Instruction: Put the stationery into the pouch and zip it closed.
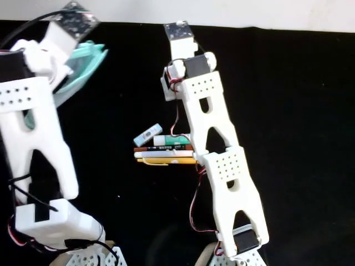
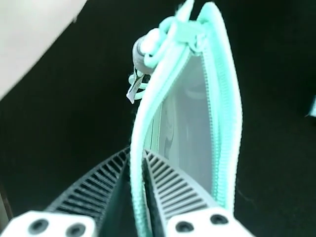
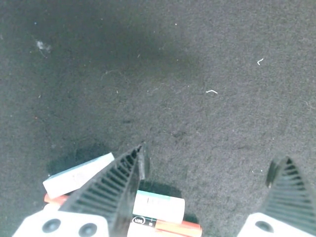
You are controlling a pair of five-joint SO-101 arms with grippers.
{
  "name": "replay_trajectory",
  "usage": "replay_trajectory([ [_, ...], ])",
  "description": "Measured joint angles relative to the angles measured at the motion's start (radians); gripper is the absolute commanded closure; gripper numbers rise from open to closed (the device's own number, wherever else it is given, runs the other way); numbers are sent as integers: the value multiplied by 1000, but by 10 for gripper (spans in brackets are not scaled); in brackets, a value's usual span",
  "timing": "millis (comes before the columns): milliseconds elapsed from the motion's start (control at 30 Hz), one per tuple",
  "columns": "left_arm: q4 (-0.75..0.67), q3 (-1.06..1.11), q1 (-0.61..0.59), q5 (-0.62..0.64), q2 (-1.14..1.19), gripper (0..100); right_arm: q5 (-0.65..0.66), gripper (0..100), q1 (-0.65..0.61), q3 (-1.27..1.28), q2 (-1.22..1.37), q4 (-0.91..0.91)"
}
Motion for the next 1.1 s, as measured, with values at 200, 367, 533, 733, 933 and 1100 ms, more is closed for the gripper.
replay_trajectory([
  [200, 14, -18, 115, 0, 2, 993, 0, 626, 28, 0, 0, 0],
  [367, 51, -18, 195, -3, 2, 993, 0, 626, 83, 0, 0, 0],
  [533, 83, -18, 259, -3, 2, 993, 0, 626, 109, 0, 0, 0],
  [733, 80, 109, 259, -6, -11, 993, 0, 626, 110, 0, 0, 0],
  [933, -49, 285, 258, 87, -17, 925, 0, 626, 110, 0, 0, 0],
  [1100, -164, 351, 210, 259, -9, 743, 0, 626, 110, 0, 0, 0],
])
